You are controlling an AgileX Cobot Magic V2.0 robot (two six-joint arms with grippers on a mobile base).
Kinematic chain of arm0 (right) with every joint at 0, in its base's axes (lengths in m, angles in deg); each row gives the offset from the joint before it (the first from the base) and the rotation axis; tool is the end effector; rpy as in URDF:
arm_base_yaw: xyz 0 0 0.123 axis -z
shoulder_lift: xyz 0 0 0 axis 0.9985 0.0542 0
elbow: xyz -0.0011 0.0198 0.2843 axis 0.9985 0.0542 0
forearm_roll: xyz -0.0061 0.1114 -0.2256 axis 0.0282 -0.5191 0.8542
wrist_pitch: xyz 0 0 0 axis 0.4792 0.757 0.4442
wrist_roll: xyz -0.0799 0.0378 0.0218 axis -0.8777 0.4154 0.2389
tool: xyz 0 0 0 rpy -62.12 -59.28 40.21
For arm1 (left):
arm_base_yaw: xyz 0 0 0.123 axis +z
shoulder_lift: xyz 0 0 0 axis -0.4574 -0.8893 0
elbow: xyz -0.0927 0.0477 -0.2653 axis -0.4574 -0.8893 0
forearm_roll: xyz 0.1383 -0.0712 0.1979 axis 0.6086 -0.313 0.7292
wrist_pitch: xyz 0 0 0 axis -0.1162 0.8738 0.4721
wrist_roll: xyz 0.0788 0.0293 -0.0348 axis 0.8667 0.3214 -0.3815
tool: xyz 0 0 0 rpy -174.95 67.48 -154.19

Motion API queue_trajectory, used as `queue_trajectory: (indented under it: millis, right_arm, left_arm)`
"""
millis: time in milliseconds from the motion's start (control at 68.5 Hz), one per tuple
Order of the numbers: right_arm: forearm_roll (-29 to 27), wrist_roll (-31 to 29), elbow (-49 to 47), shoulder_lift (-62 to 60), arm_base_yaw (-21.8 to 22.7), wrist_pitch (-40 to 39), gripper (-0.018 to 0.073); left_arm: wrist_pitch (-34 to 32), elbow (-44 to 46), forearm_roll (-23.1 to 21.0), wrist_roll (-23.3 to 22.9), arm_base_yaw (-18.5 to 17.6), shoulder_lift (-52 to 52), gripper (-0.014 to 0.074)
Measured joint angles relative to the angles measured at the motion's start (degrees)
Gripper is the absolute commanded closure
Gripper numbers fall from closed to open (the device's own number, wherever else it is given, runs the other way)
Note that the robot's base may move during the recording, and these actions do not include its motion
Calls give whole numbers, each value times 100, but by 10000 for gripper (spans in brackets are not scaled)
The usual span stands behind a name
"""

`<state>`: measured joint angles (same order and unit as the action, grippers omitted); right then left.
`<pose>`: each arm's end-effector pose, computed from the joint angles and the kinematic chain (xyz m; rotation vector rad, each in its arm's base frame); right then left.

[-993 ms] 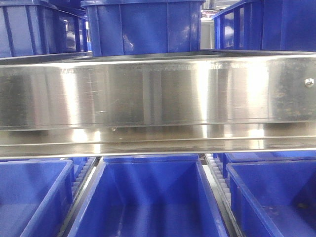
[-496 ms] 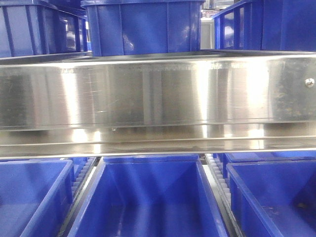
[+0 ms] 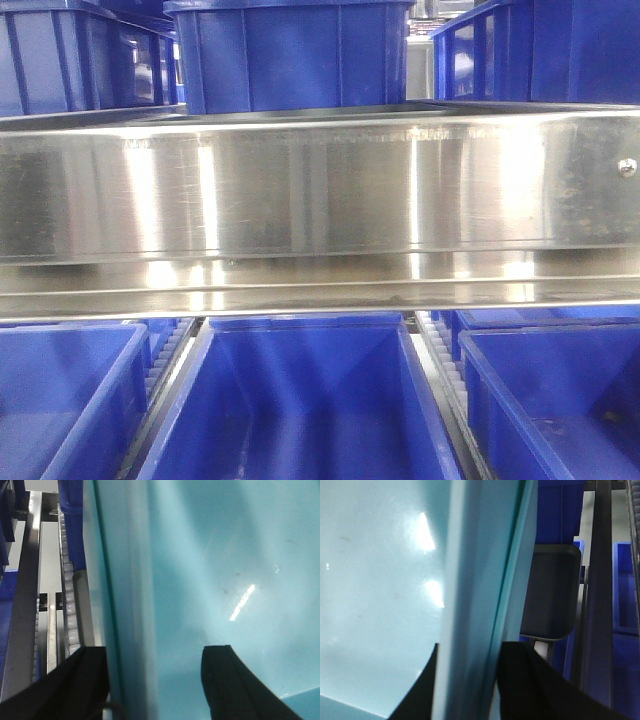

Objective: Move two blue bins to right shelf middle

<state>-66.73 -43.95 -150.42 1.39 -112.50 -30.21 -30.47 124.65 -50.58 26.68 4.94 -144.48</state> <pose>0.2454 0.1295 0.4988 -0.2649 2.1181 0.5511 0.2068 -0.0940 0.4963 0.2678 1.9959 -0.4616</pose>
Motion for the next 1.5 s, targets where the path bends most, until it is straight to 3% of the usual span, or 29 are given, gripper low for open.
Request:
queue_trajectory:
  millis: [1504]
  right_arm:
    - [22,0,0,0,0,-94,713]
  left_arm:
    - [-385,0,-13,32,0,0,707]
